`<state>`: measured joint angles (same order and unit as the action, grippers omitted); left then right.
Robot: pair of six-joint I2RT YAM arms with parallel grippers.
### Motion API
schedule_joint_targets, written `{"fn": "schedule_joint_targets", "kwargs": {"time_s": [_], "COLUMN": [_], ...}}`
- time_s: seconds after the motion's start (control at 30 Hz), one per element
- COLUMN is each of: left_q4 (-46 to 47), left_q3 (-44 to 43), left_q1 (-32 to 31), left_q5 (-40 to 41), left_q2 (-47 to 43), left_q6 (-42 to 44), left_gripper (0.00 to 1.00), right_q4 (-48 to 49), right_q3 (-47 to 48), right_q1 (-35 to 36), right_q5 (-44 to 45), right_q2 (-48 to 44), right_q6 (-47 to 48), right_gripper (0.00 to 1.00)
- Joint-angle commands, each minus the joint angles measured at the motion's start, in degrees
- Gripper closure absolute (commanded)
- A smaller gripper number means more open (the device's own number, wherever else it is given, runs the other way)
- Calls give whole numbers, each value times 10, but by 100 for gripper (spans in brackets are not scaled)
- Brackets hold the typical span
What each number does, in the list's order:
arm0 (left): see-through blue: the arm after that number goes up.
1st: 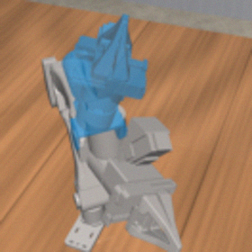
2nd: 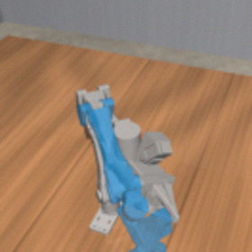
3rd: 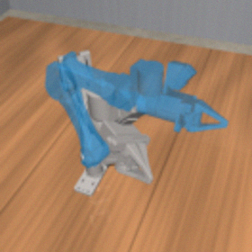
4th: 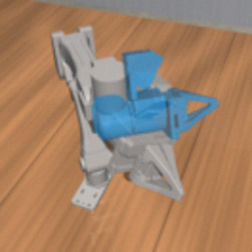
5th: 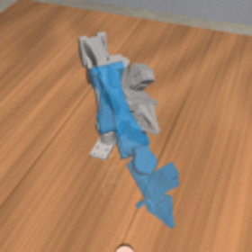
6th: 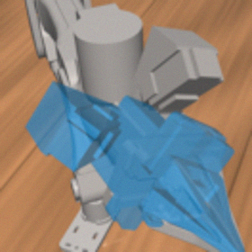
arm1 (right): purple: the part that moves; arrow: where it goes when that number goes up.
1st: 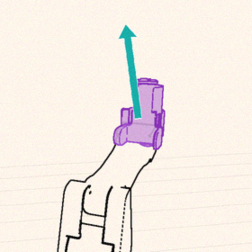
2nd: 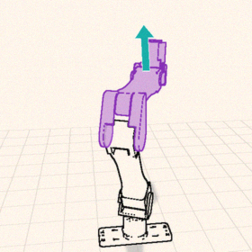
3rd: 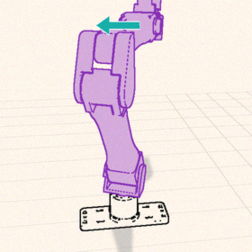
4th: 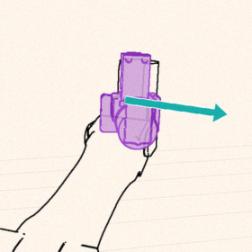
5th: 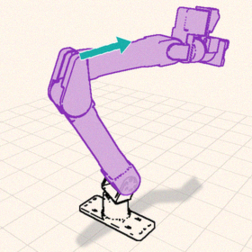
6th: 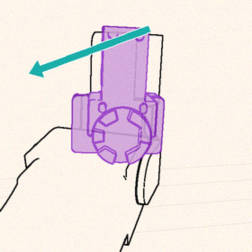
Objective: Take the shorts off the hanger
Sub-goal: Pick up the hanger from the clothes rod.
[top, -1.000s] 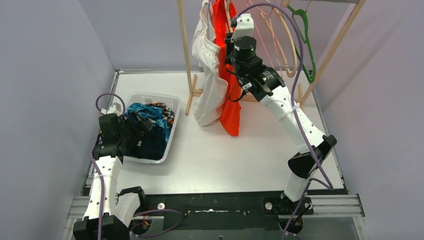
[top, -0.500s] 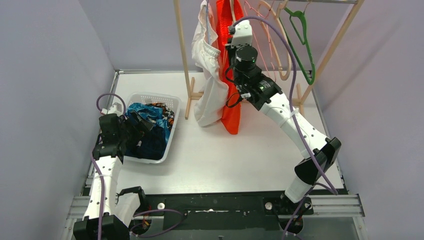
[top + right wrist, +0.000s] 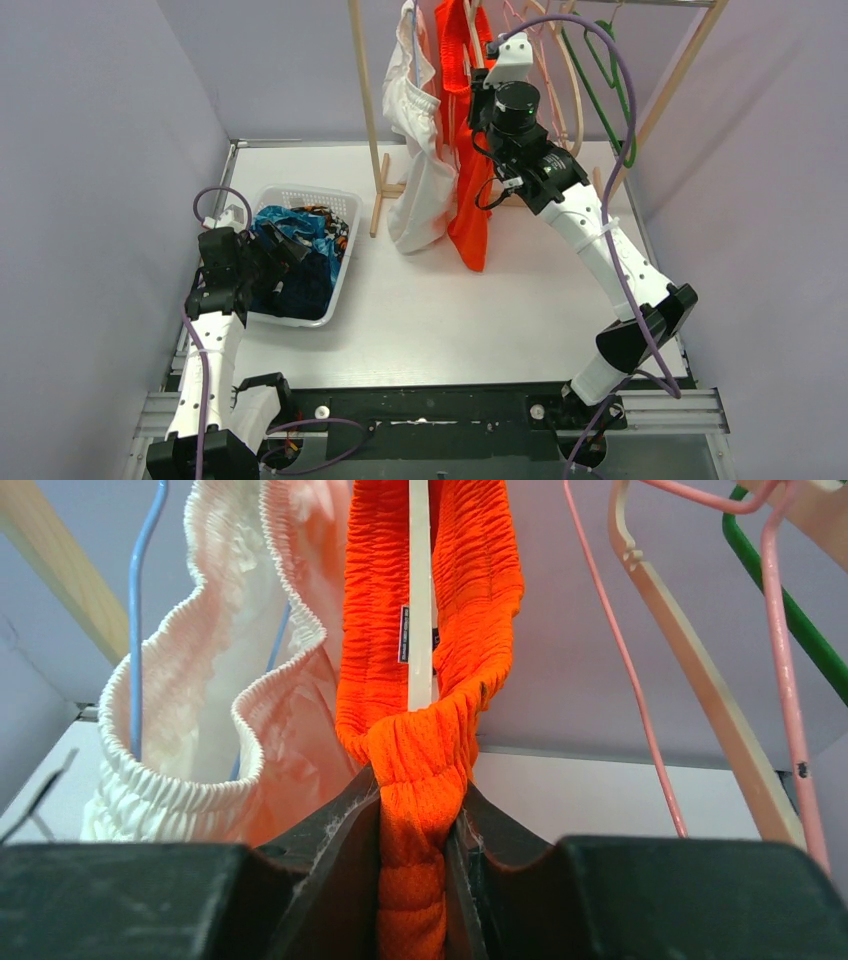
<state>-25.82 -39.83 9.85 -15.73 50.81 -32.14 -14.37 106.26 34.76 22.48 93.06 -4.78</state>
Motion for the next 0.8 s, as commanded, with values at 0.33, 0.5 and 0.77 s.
{"fn": "schedule_joint_targets", "kwargs": {"time_s": [0.33, 0.5, 0.77], "left_q4": [41, 40, 40], "left_q3": [1, 1, 2], "left_q1": [2, 3, 3], "left_q5": [-12, -10, -5], "left_q2": [2, 0, 4], "left_q6": [6, 5, 4], "left_gripper": [20, 20, 20], "right_q4": [9, 15, 23], "right_q3": [193, 194, 169], "right_q1": [-25, -25, -26], "right_q5": [-62, -65, -66], "right_q2": [13, 13, -7], "right_q6": [-21, -21, -14], "right_gripper": [100, 100, 100]}}
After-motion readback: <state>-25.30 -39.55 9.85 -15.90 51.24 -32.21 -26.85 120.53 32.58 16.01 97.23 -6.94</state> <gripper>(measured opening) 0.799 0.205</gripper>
